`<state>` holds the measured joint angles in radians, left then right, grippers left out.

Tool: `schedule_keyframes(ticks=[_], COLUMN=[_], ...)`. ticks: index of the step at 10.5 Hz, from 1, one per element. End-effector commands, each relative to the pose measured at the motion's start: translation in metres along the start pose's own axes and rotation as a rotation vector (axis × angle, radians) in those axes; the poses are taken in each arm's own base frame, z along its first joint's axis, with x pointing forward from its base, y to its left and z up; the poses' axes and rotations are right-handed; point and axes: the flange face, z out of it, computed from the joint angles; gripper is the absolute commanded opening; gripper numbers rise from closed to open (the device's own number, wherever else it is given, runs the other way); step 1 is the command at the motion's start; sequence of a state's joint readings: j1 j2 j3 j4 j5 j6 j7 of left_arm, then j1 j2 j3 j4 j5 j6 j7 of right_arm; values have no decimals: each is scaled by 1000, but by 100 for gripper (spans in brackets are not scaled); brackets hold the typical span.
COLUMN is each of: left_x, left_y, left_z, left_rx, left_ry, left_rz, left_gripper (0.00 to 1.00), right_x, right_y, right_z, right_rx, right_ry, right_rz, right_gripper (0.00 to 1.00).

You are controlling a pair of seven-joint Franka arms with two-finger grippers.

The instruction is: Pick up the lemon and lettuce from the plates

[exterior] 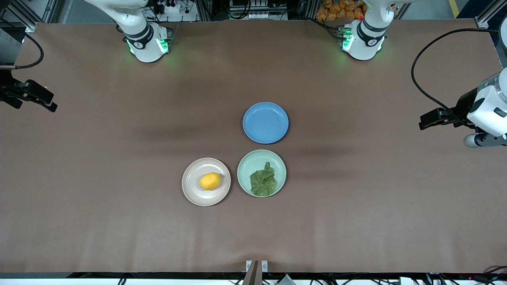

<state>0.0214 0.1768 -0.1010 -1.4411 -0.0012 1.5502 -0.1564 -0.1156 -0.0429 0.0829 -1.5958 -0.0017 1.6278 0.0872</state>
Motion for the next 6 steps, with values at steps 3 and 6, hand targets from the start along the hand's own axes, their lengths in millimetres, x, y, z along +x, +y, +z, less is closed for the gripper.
schedule_keyframes(ticks=[3, 6], left_x=[0, 0], left_y=[-1, -1], left_z=[-7, -7], left_rx=[-16, -18], left_ry=[26, 26], left_rz=[25, 25], left_gripper=[100, 100], right_x=[-9, -17], right_y=[-4, -19], right_z=[0, 8], right_rx=[37, 49], right_ry=[-29, -92], right_rz=[2, -25], right_gripper=[100, 100])
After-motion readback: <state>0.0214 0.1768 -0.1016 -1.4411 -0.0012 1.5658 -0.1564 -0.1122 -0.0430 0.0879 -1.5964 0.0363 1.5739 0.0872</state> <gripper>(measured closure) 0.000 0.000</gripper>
